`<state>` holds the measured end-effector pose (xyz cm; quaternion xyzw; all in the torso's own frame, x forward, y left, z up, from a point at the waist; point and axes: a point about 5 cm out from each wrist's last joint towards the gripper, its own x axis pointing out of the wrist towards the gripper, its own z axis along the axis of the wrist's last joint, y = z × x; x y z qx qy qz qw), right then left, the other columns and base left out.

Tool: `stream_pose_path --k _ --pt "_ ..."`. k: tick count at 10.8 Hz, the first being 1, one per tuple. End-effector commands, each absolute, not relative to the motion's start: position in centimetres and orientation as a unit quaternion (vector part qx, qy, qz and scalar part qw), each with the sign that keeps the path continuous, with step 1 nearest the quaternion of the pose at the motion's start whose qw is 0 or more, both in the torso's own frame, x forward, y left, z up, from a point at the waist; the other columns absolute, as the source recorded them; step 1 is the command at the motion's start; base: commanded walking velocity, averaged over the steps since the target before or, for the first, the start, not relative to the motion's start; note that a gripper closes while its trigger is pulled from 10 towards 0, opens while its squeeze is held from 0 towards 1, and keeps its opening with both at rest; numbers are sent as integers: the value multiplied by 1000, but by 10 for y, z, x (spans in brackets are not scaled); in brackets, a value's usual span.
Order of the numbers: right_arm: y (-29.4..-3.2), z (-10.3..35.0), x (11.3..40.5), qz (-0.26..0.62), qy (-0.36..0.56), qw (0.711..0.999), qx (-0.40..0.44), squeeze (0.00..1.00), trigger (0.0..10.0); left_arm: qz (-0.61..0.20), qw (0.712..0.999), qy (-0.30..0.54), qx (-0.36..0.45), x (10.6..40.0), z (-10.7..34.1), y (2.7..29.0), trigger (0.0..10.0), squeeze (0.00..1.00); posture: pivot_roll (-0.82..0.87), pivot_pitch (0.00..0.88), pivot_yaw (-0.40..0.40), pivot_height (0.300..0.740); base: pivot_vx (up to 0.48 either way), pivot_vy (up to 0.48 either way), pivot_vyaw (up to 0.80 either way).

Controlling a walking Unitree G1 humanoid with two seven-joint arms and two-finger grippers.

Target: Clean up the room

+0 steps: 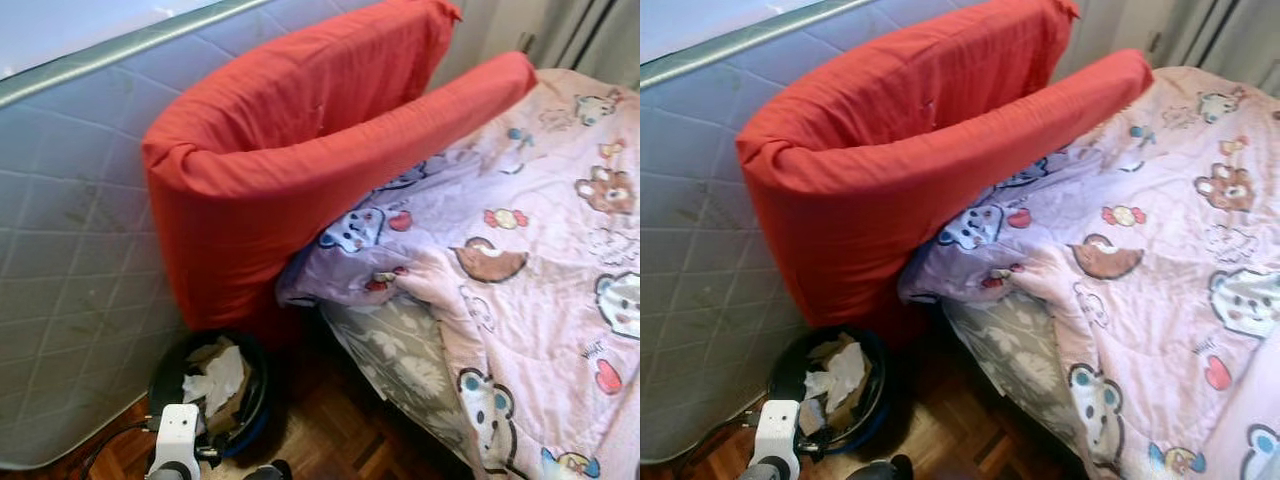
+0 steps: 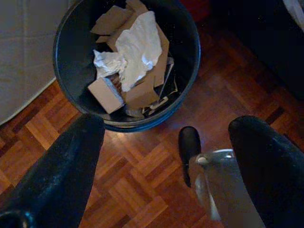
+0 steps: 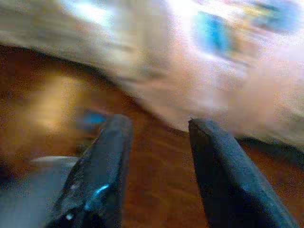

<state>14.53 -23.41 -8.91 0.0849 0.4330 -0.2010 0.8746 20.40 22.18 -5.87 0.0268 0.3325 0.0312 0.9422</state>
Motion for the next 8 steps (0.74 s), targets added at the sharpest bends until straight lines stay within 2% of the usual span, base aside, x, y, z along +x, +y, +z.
stream_pose_path --k 1,3,6,7,8 --pt "-229 -90 145 -179 432 879 90 0 10000 40 934 354 25 193 -65 225 10000 0 148 182 5 740 0 0 0" --pt "-208 -87 162 -123 419 897 75 0 10000 46 935 352 20 193 -64 227 10000 0 157 179 4 740 0 0 0" --pt "-201 -86 165 -72 409 908 50 0 10000 53 933 355 15 192 -65 229 10000 0 159 177 2 740 0 0 752" --pt "-201 -87 163 -75 411 907 60 0 10000 54 933 356 15 191 -65 229 10000 0 160 178 2 740 0 0 550" --pt "-202 -87 161 -83 411 905 71 0 10000 54 933 356 15 192 -65 229 10000 0 160 176 5 740 0 0 0"
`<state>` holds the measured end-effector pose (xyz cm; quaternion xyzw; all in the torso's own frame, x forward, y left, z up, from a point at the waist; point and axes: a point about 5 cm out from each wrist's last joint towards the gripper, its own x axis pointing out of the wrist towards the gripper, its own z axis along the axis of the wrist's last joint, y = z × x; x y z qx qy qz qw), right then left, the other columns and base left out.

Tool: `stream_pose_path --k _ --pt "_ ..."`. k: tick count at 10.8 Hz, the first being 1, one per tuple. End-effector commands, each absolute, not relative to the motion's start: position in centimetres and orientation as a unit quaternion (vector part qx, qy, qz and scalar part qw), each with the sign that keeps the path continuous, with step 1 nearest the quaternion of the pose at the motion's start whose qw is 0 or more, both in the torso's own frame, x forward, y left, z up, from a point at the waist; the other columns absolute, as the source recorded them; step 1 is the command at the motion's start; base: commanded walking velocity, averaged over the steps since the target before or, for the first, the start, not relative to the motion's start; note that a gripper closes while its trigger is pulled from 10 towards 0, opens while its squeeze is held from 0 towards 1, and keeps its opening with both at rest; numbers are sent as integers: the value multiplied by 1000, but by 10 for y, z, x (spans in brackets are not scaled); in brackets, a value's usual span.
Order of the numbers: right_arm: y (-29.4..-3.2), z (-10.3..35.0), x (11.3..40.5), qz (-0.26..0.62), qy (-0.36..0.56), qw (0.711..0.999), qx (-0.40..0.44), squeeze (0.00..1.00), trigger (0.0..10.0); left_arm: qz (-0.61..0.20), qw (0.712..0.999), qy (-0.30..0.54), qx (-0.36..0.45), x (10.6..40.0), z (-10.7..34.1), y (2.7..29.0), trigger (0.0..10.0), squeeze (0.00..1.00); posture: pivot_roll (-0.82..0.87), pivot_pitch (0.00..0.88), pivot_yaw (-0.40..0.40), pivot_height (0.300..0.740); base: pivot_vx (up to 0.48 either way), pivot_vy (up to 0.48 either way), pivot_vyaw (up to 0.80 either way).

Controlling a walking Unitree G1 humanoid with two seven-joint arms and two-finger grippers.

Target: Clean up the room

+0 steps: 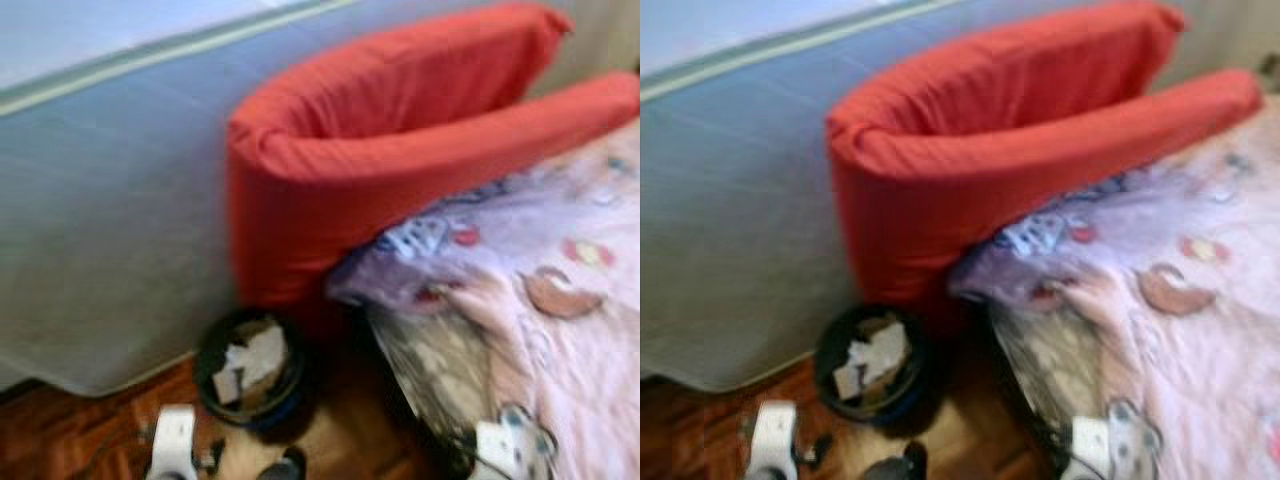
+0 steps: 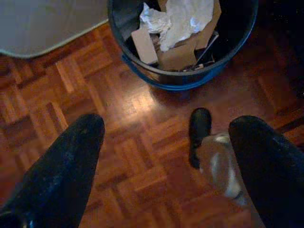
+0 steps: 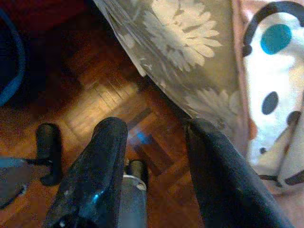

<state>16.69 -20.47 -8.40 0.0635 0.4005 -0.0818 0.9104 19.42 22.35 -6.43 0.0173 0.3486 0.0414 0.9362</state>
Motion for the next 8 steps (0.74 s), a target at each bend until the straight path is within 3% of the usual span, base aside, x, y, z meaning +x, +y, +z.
stream_pose_path --k 1,4,6,8 --pt "-202 -87 161 -84 410 906 71 0 10000 54 933 356 15 192 -65 229 10000 0 160 176 5 740 0 0 0" --pt "-199 -87 163 -69 412 906 61 0 10000 55 933 355 16 192 -65 229 10000 0 163 178 4 740 0 0 0" --pt "-197 -85 166 -55 402 912 58 0 10000 56 933 356 15 191 -65 230 10000 0 161 178 4 740 0 0 681" --pt "-198 -85 166 -70 402 910 70 0 10000 56 933 355 15 192 -65 230 10000 0 161 179 4 740 0 0 0"
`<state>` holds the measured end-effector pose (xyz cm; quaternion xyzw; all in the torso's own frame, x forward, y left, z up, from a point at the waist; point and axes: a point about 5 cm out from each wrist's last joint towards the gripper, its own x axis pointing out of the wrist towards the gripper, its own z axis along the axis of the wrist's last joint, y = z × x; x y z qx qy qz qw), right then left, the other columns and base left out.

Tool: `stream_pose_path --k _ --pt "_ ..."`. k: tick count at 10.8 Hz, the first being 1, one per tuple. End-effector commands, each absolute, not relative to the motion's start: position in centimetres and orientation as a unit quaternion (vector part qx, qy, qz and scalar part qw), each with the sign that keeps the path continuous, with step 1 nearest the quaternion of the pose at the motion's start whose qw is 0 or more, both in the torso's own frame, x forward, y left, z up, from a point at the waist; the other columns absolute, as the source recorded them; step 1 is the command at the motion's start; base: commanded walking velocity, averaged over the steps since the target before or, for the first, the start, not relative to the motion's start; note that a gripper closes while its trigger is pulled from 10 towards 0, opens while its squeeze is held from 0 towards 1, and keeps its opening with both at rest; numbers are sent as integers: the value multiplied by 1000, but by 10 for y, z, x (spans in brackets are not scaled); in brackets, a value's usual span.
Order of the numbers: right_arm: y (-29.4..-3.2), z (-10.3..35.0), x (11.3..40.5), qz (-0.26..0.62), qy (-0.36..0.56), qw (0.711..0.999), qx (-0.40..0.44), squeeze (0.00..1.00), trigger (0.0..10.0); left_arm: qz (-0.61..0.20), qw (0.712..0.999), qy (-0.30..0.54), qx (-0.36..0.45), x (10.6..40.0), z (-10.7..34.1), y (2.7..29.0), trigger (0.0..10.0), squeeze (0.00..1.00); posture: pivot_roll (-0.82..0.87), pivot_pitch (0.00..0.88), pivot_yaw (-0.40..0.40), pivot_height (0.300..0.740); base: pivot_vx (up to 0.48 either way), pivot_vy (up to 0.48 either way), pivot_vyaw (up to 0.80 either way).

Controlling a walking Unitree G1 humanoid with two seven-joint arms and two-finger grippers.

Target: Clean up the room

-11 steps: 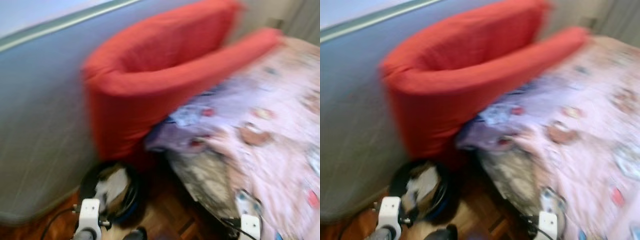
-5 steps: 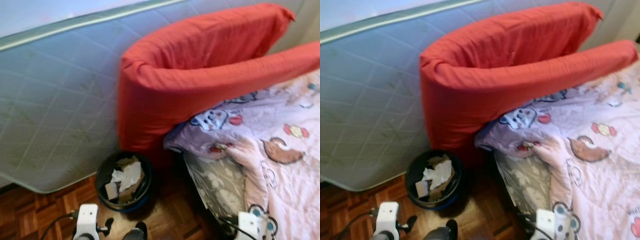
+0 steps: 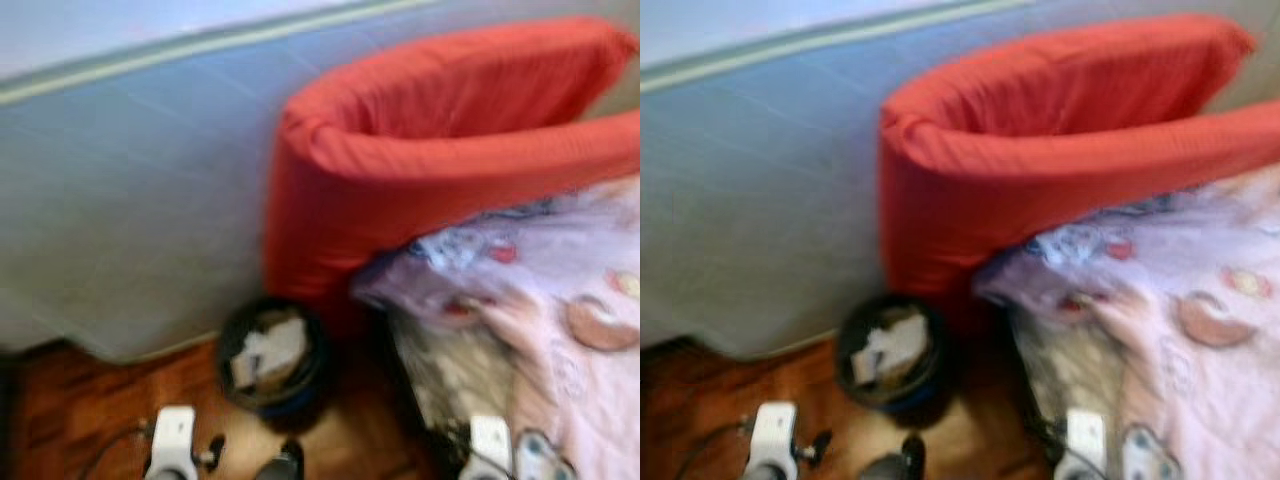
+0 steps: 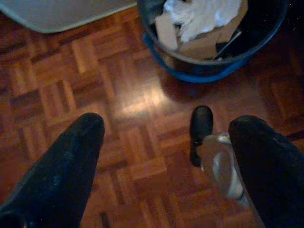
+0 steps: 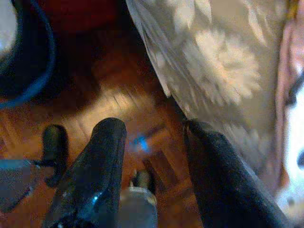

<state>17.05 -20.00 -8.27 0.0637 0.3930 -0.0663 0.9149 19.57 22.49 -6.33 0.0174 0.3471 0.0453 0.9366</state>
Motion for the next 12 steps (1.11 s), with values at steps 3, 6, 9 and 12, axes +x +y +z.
stream_pose_path --k 3,6,9,12 --pt "-198 -83 170 -73 394 914 70 0 10000 54 933 355 15 192 -65 229 10000 0 160 180 5 740 0 0 0" --pt "-198 -82 173 -71 391 915 67 0 10000 55 933 354 14 192 -65 229 10000 0 162 180 3 740 0 0 0" --pt "-200 -83 173 -91 398 910 74 0 10000 54 934 354 13 192 -65 229 10000 0 164 179 2 740 0 0 -444" --pt "-200 -82 174 -90 399 910 71 0 10000 55 934 354 13 191 -65 229 10000 0 169 180 0 740 80 0 -667"
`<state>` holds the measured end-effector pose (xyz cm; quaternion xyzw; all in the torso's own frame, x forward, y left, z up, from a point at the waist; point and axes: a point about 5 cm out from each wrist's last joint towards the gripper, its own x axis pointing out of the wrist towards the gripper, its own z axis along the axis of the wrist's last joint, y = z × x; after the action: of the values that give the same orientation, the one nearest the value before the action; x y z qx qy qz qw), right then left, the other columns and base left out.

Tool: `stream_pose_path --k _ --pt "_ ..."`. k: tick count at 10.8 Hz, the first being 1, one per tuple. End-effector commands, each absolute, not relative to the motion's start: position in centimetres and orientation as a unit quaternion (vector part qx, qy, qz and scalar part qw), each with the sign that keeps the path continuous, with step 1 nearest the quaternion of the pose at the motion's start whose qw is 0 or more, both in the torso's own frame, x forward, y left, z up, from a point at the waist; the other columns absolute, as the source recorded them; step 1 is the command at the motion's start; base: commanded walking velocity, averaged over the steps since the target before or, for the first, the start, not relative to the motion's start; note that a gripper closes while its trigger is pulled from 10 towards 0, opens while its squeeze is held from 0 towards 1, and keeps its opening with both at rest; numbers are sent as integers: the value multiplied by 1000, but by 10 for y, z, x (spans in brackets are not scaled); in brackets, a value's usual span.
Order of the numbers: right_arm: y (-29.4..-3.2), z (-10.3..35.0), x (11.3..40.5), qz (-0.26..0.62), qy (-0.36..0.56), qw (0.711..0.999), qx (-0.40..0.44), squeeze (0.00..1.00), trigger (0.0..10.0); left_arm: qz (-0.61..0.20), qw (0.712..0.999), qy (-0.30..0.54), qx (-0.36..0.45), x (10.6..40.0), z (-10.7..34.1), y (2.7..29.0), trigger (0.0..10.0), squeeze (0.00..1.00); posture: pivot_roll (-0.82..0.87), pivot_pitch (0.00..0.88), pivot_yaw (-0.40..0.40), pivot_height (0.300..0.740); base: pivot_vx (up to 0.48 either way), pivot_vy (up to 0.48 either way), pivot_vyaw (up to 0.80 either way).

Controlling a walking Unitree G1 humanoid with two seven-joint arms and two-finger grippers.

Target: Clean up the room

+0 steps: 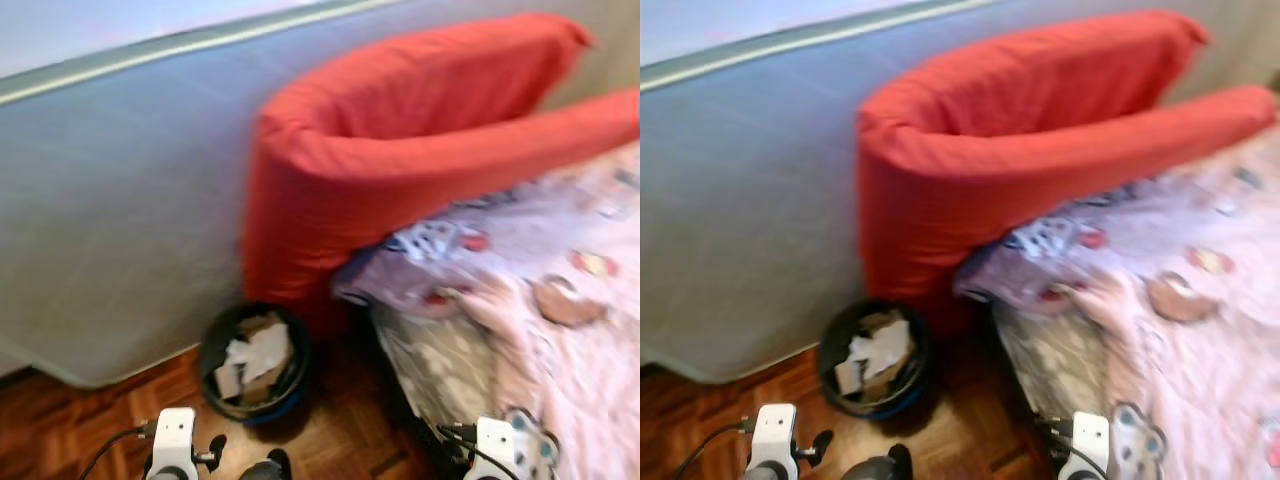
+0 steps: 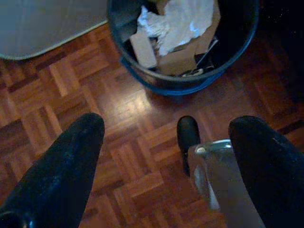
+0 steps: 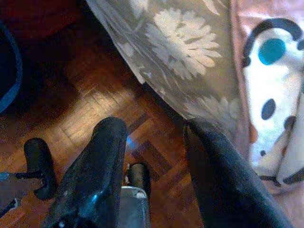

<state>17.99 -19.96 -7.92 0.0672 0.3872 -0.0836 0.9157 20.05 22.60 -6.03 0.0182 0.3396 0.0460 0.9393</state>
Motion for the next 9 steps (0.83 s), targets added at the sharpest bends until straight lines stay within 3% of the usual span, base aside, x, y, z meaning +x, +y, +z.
stream_pose_path --k 1,4,7,9 --pt "-200 -82 174 -90 400 909 71 0 10000 55 934 354 13 191 -65 229 10000 0 169 180 0 740 240 0 -638" --pt "-201 -83 174 -93 402 908 72 0 10000 57 934 354 13 190 -65 229 10000 0 175 181 -1 740 257 0 -640" --pt "-204 -82 175 -104 403 907 63 0 10000 56 934 354 14 190 -66 229 10000 0 178 177 -4 740 316 0 0" --pt "-204 -82 176 -105 400 907 72 0 10000 56 933 354 14 189 -66 230 10000 0 178 172 -4 740 332 0 -659"
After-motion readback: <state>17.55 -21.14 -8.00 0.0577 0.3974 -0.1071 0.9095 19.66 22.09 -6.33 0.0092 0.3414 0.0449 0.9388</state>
